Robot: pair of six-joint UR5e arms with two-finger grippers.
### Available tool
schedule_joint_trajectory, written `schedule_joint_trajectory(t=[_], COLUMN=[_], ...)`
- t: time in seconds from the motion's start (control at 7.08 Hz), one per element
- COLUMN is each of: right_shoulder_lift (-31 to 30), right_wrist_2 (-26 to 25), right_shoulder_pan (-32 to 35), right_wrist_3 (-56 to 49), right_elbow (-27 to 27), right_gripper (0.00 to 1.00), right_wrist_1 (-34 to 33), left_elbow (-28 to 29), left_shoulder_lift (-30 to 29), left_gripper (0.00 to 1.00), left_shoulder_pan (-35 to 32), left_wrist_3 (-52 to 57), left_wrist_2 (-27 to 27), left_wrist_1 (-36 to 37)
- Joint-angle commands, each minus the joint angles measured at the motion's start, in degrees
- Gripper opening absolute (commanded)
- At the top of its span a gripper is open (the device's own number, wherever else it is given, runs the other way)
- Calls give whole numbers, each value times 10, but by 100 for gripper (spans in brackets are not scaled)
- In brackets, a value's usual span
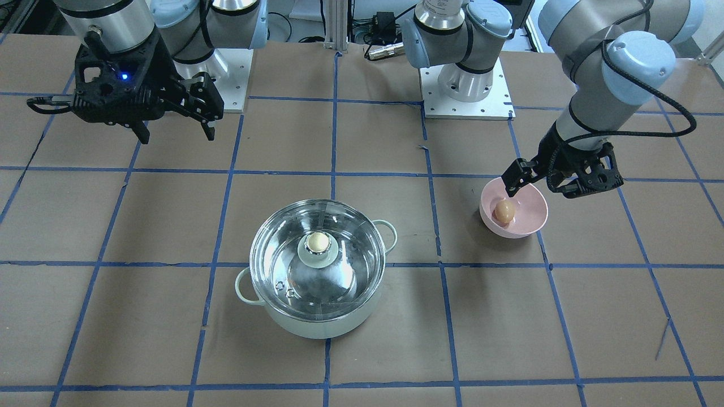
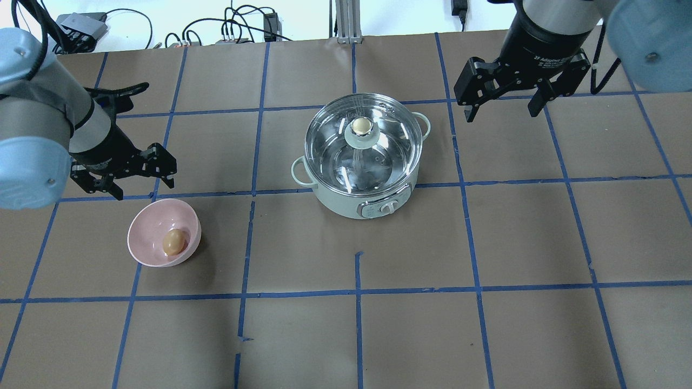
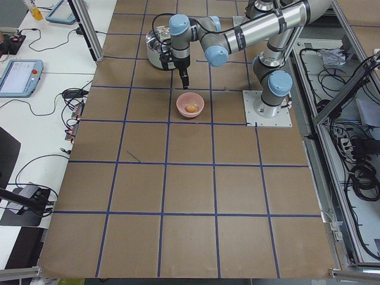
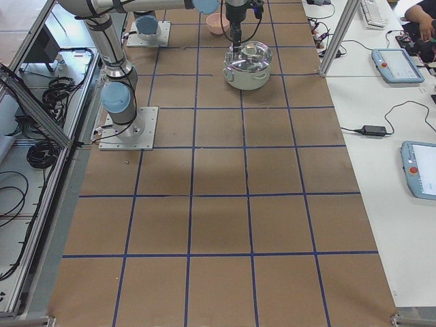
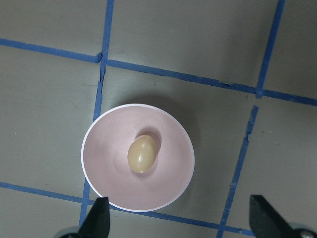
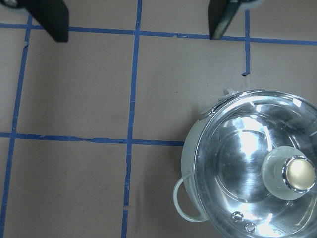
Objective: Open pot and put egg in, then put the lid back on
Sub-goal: 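Move the left gripper down toward the egg in the pink bowl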
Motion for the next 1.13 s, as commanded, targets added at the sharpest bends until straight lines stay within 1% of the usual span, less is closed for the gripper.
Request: schedule_joint_trajectory(t=[0.0,0.14,0.42,0.71,0.85,0.99], right_shoulder_lift=[3,2,2,3,3,3], right_wrist_2=[5,4,10,3,5,5], right_shoulder_pan=[2,2,5,4,4,4], right_wrist_3=[29,32,63,64,63,63], right_elbow=[-5,-6,-11,-8,-5,-2], right_gripper=[100,100,100,100,100,100], right_wrist_1=[7,9,9,10,10,10], left_elbow=[-53,-59,-80,-95,-123,-139], left_shoulder_lift=[-3,-7,-9,-15,-14,-21], left_gripper=[100,100,100,100,100,100], left_shoulder_pan=[14,16,35,37,36,35], left_wrist_3=[0,0,0,-4,-2,-2], left_wrist_2=[-1,-1,0,-2,-1,-2], left_wrist_1=[60,69,140,148,163,207])
